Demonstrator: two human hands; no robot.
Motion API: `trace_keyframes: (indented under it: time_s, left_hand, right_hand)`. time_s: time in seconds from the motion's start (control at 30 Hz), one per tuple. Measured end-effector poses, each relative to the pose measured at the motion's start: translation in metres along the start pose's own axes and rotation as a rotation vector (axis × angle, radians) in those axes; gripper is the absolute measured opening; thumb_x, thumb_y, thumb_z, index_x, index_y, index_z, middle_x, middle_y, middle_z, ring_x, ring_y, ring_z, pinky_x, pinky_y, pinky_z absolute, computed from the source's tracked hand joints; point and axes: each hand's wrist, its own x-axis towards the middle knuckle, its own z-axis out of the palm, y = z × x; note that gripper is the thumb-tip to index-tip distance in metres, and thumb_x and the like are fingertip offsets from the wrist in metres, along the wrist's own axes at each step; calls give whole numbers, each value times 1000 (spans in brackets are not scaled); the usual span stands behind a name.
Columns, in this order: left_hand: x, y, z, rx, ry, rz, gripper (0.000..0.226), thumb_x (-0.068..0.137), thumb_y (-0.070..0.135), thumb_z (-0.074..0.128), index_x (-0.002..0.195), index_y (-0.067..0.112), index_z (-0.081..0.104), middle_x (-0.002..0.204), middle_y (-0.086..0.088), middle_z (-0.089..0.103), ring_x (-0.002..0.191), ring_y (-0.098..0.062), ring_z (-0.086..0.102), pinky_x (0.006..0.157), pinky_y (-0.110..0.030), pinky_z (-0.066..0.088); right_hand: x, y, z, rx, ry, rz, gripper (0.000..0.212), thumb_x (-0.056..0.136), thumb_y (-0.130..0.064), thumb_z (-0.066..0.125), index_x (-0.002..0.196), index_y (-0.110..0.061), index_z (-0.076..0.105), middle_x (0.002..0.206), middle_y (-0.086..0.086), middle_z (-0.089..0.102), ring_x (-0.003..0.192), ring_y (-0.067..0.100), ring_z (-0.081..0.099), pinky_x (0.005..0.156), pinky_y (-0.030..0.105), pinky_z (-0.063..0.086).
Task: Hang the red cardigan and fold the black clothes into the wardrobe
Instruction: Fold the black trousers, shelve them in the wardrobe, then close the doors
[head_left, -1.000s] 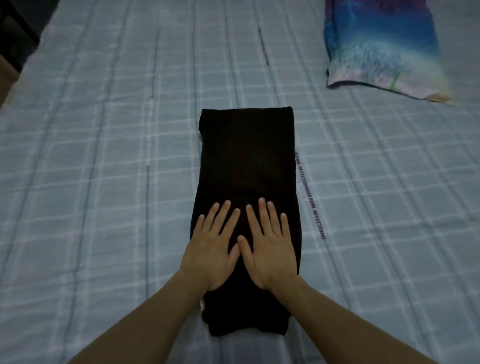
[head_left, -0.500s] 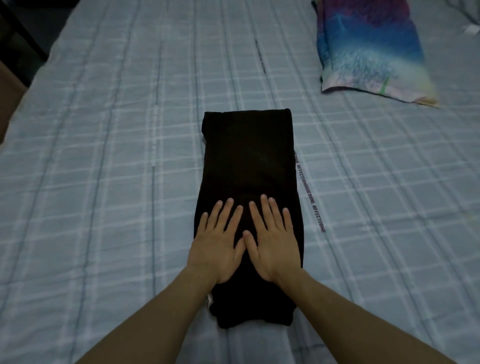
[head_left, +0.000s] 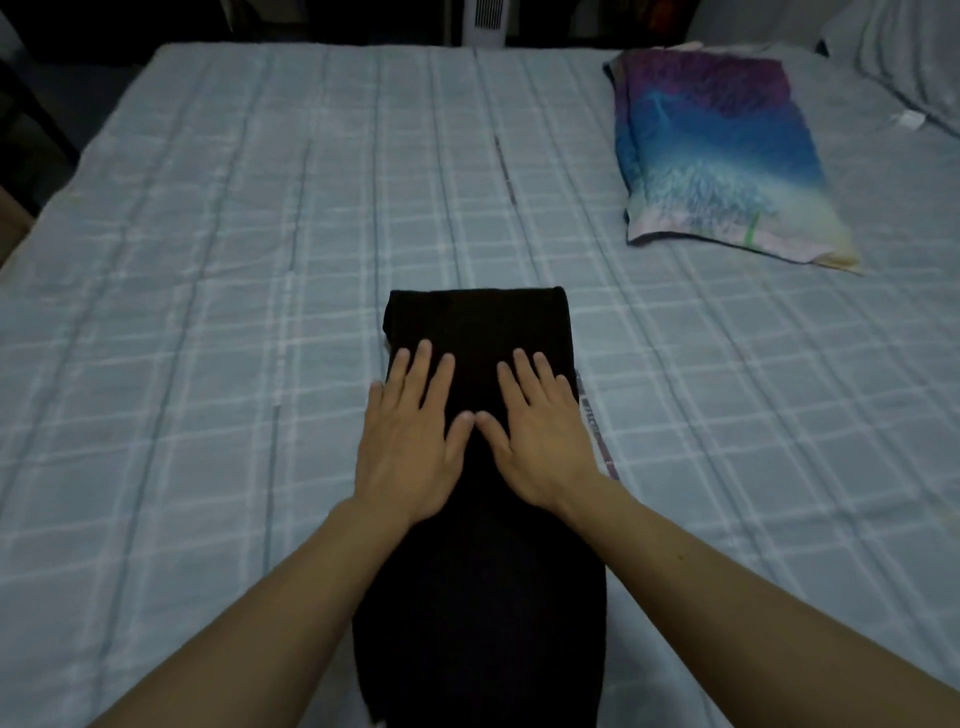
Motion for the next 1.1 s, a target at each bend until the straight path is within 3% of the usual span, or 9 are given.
trace_keyframes:
  time_s: [0.13, 0.37, 0.57, 0.67, 0.73, 0.83, 0.9, 1.0, 1.1]
  left_hand:
    - [50, -10, 18, 72, -84, -14, 65, 102, 49, 24, 158, 28, -3, 165, 2, -14, 152, -18, -15, 125, -46, -1]
    - [77, -41, 71, 109, -127, -18, 67, 97, 54, 7, 156, 28, -13, 164, 5, -19, 151, -16, -19, 122, -43, -6]
    - [79, -37, 53, -25, -160, 1, 67, 95, 58, -1, 156, 32, -10, 164, 9, -18, 150, -11, -20, 124, -46, -1]
    - [99, -47, 25, -21, -111, 97, 66, 98, 57, 10, 158, 31, 9, 167, 6, -2, 153, -15, -7, 124, -43, 8]
    - [125, -56, 4, 49, -209, 158, 73, 96, 63, 29, 158, 30, 9, 167, 3, 3, 153, -19, -3, 124, -40, 8]
    - [172, -59, -17, 134, -451, 104, 107, 78, 68, 65, 158, 28, 7, 166, 2, 10, 152, -22, 6, 123, -44, 13]
    - [192, -55, -13, 159, -516, 42, 125, 62, 70, 77, 157, 26, 9, 163, 0, 20, 149, -25, 17, 121, -48, 21]
    - [203, -53, 5, 157, -539, -25, 131, 48, 69, 84, 154, 25, 20, 153, -1, 34, 139, -26, 31, 115, -48, 31]
    - [206, -55, 11, 124, -514, -66, 123, 42, 68, 87, 145, 30, 32, 139, 3, 44, 128, -24, 39, 107, -46, 38]
  right_hand:
    - [41, 21, 29, -43, -15, 40, 80, 90, -62, 0, 157, -17, -6, 165, 5, -13, 151, 22, -16, 124, 45, -2]
    - [71, 36, 72, -42, 4, 79, 75, 99, -56, 18, 157, -16, -7, 165, 3, -14, 151, 19, -19, 124, 42, -4]
    - [70, 38, 54, 50, -54, 39, 74, 96, -59, 10, 156, -20, -9, 164, -1, -17, 150, 15, -21, 123, 39, -7]
    - [81, 47, 29, 77, -33, -23, 71, 97, -54, 14, 157, -21, -5, 165, 0, -14, 150, 16, -19, 122, 37, -9]
    - [99, 53, 13, 13, -54, -48, 77, 99, -53, 33, 157, -19, -6, 165, 4, -13, 151, 20, -18, 122, 39, -10]
    - [143, 62, -12, -60, -217, -26, 111, 80, -63, 66, 158, -19, -1, 167, 5, 2, 153, 23, -7, 123, 44, -6]
    - [169, 61, -19, -86, -318, 4, 125, 63, -67, 78, 157, -21, 9, 162, 4, 22, 152, 24, 11, 124, 47, -1]
    - [186, 58, -9, -132, -387, 55, 128, 49, -69, 84, 153, -25, 23, 147, 3, 45, 138, 25, 39, 122, 49, 12]
    - [190, 59, 1, -137, -363, 90, 120, 43, -69, 85, 143, -26, 35, 129, 1, 56, 122, 25, 51, 114, 44, 29]
